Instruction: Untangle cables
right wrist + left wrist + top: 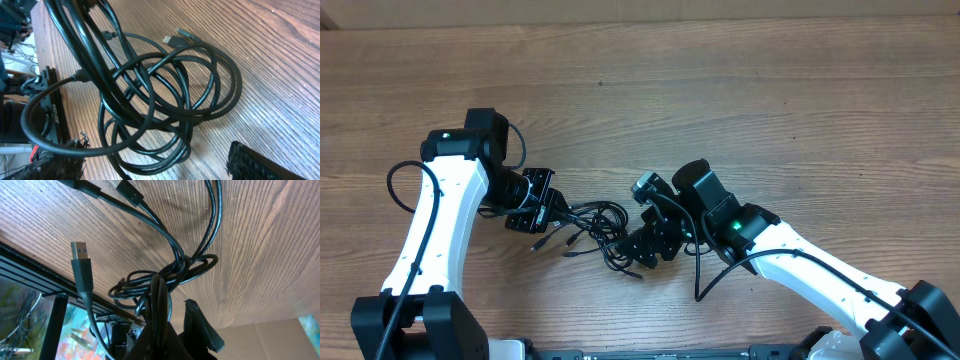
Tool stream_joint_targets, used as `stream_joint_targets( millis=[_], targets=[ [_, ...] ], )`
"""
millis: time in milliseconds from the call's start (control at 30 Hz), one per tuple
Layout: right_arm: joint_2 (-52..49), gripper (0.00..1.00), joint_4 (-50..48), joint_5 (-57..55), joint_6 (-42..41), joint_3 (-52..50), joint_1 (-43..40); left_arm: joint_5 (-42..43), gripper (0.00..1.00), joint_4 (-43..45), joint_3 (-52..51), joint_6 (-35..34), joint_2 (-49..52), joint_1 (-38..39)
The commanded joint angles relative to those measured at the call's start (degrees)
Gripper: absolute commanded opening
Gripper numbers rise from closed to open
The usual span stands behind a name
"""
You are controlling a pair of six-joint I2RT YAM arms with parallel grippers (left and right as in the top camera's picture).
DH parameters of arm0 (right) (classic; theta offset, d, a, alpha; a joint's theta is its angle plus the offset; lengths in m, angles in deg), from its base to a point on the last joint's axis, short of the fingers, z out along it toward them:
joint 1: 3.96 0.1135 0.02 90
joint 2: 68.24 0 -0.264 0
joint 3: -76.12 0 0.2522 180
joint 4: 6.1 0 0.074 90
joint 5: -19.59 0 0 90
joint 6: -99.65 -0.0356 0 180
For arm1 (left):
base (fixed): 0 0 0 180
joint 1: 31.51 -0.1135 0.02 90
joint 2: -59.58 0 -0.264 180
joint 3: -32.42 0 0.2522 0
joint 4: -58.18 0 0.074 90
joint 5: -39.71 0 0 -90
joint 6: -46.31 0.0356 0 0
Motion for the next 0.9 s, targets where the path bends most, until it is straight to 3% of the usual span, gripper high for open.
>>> stream_joint_targets(
  millis=[0,200,533,867],
  targets=[
    [0.0,0.89,-1.6,3.1,0.4,0.9,-0.1,1.9,0.04,-0.1,0.8,-3.2,0.4,0.0],
    [0.0,0.85,-2.3,5.2,7.0,0.9,-0.1,1.9,0.04,-0.1,0.8,-9.6,0.4,0.0],
    [1.6,0.83,-10.1,5.4,7.2,0.9,-0.1,0.7,0.04,0.0,0.8,-12.9,0.4,0.0],
    [2.8,0.82,-23.9,9.2,-4.8,0.9,-0.1,-6.1,0.04,0.7,0.8,-14.5,0.4,0.0]
  ],
)
